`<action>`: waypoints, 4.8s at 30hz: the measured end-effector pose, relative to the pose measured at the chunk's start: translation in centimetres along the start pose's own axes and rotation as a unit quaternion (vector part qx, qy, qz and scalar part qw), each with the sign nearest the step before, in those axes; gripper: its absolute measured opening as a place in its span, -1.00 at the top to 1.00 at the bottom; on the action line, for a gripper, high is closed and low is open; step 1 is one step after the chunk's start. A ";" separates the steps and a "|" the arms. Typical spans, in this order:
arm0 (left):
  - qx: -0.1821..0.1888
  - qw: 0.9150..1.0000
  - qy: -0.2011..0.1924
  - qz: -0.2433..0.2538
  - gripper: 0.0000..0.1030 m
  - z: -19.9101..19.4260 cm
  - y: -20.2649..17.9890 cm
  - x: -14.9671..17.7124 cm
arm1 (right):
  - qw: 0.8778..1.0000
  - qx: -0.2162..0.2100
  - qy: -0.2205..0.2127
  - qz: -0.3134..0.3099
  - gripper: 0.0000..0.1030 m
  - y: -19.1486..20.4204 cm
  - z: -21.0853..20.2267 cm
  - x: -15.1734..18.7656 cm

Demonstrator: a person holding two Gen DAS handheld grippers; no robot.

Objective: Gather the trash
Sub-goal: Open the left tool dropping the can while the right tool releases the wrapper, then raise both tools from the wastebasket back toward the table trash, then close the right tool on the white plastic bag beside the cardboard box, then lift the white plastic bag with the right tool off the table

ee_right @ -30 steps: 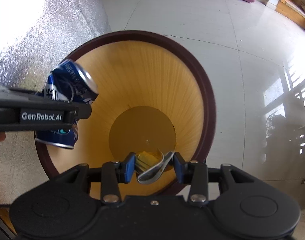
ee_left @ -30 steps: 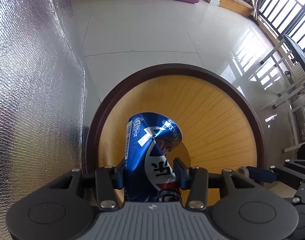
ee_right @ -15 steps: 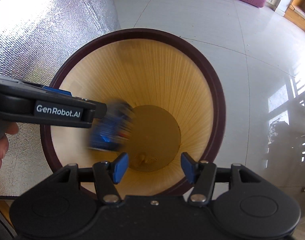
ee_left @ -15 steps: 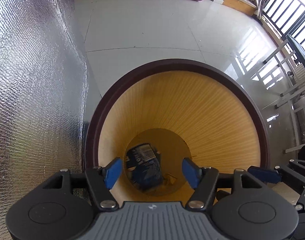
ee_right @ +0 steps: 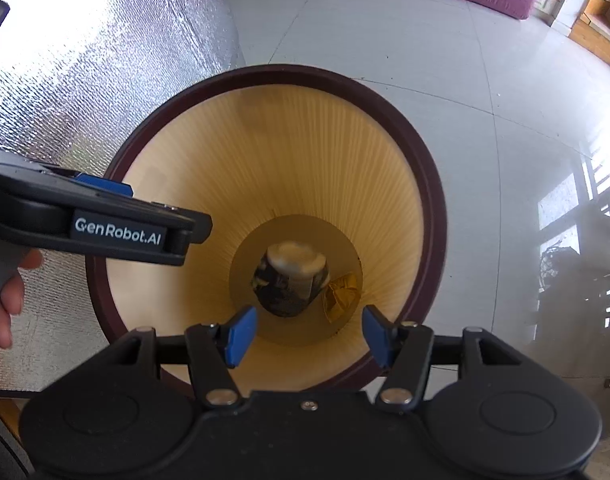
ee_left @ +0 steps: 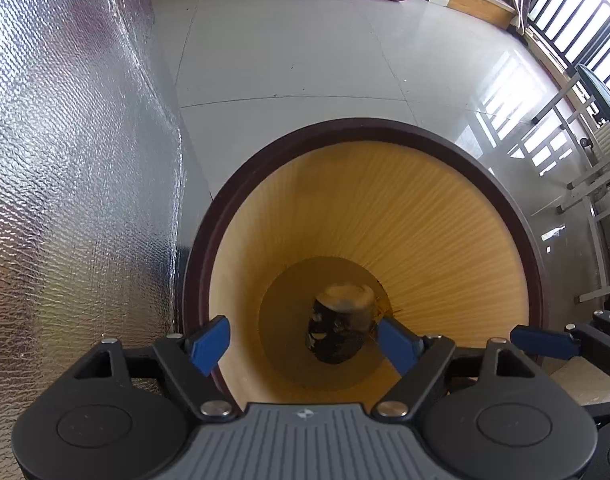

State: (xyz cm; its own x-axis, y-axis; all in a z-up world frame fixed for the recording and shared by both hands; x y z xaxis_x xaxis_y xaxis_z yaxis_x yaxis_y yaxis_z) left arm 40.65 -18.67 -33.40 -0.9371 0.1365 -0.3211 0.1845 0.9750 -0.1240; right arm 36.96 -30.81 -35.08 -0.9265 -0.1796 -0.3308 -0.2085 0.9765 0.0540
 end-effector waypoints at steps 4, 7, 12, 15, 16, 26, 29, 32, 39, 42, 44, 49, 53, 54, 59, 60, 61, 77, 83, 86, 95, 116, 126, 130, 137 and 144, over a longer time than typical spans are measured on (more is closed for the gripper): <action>0.009 1.000 -0.010 -0.002 -0.81 -0.9 -0.1 0.0 | 1.000 0.000 -0.004 -0.006 -0.17 0.1 -0.7 0.0; 0.016 1.000 -0.024 -0.002 -0.99 -1.8 -0.5 0.2 | 1.000 -0.001 -0.013 -0.018 -0.27 0.5 -1.7 -0.1; 0.019 0.999 -0.048 -0.002 -1.00 -4.0 -0.2 0.3 | 0.999 -0.002 -0.033 -0.026 -0.56 0.8 -3.5 -0.3; 0.017 0.998 -0.060 0.001 -1.00 -5.4 0.3 0.5 | 0.998 -0.002 -0.059 -0.021 -0.89 0.9 -5.1 -0.5; 0.015 0.998 -0.063 0.001 -1.00 -5.8 0.3 0.3 | 0.998 0.000 -0.065 -0.018 -0.94 0.8 -5.6 -0.6; -0.002 0.994 -0.107 -0.017 -1.00 -11.1 1.7 0.2 | 0.993 0.056 -0.095 0.027 -1.00 -2.1 -10.5 -0.3; 0.001 0.992 -0.124 -0.012 -1.00 -13.3 1.3 0.1 | 0.990 0.066 -0.118 0.044 -1.00 -2.9 -13.1 -0.1; 0.004 0.990 -0.143 -0.006 -1.00 -15.5 0.8 0.3 | 0.986 0.089 -0.131 0.058 -1.00 -3.6 -15.5 0.6; 0.025 0.982 -0.185 0.013 -1.00 -21.0 -0.4 1.5 | 0.976 0.103 -0.180 0.064 -1.00 -2.6 -21.3 0.8; 0.032 0.976 -0.213 0.018 -1.00 -24.1 -0.3 1.6 | 0.970 0.107 -0.208 0.061 -1.00 -1.2 -24.3 0.6; 0.024 0.973 -0.227 0.022 -1.00 -26.0 -0.3 1.7 | 0.967 0.113 -0.221 0.062 -1.00 -0.6 -26.2 0.6; 0.025 0.960 -0.277 0.037 -1.00 -31.6 0.2 1.8 | 0.954 0.111 -0.272 0.065 -1.00 1.6 -30.6 0.2; 0.007 0.947 -0.318 0.047 -1.00 -35.9 1.7 2.0 | 0.940 0.096 -0.321 0.059 -1.00 4.2 -33.9 -0.8; 0.001 0.944 -0.326 0.046 -1.00 -37.0 2.7 2.4 | 0.937 0.091 -0.333 0.056 -1.00 5.0 -34.6 -1.2; -0.027 0.930 -0.364 0.037 -1.00 -41.1 6.5 3.4 | 0.927 0.060 -0.368 0.047 -1.00 8.8 -36.5 -2.3; -0.033 0.928 -0.371 0.034 -1.00 -41.8 7.5 3.5 | 0.925 0.051 -0.375 0.042 -1.00 9.7 -36.7 -2.7; -0.038 0.925 -0.376 0.032 -1.00 -42.4 8.3 3.6 | 0.923 0.044 -0.380 0.039 -1.00 10.5 -36.9 -3.0; -0.154 0.898 -0.412 -0.023 -1.00 -45.6 22.3 5.7 | 0.910 -0.059 -0.409 0.012 -1.00 22.2 -36.1 -6.3; -0.153 0.906 -0.394 -0.033 -1.00 -42.3 24.2 6.7 | 0.912 -0.066 -0.404 -0.026 -0.93 26.0 -34.9 -8.3; -0.135 0.907 -0.396 -0.047 -1.00 -41.2 25.4 7.5 | 0.911 -0.068 -0.404 -0.044 -0.92 27.3 -34.1 -9.6; -0.096 0.915 -0.385 -0.077 -1.00 -37.6 28.2 8.6 | 0.904 -0.078 -0.389 -0.156 -0.82 32.3 -30.2 -13.3; -0.079 0.929 -0.352 -0.086 -0.75 -35.1 29.0 7.8 | 0.878 -0.094 -0.307 -0.354 -0.11 40.9 -20.4 -17.1; -0.104 0.904 -0.398 -0.113 -0.69 -37.5 30.0 8.6 | 0.898 -0.101 -0.316 -0.289 -0.05 39.7 -21.8 -15.0; -0.103 0.899 -0.411 -0.113 -0.67 -38.3 29.6 9.1 | 0.906 -0.098 -0.318 -0.262 -0.03 38.5 -23.0 -14.1; -0.112 0.887 -0.434 -0.114 -0.66 -40.0 29.0 9.3 | 0.910 -0.093 -0.338 -0.222 -0.03 36.6 -26.3 -12.6; -0.111 0.883 -0.444 -0.108 -0.66 -41.3 27.4 9.2 | 0.917 -0.078 -0.348 -0.181 -0.03 33.7 -28.6 -11.2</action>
State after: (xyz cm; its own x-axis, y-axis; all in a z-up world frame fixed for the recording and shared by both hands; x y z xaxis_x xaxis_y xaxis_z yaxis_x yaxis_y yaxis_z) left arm 24.90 16.52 -0.98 -0.3241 -0.1514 -0.9338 -0.1253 0.9853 -0.1162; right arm 31.37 0.73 -2.56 -0.3750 -0.3171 -0.8711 -0.5559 0.8289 -0.0625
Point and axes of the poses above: each gripper's, at about its wrist camera, not at the fingertips, and z roughly the way its jaws point, y to its left, x to its underside, the point moved 10 cm from there along z, roughly the way its jaws point, and after that the axes turned 1 degree about x, right-handed, at the moved point
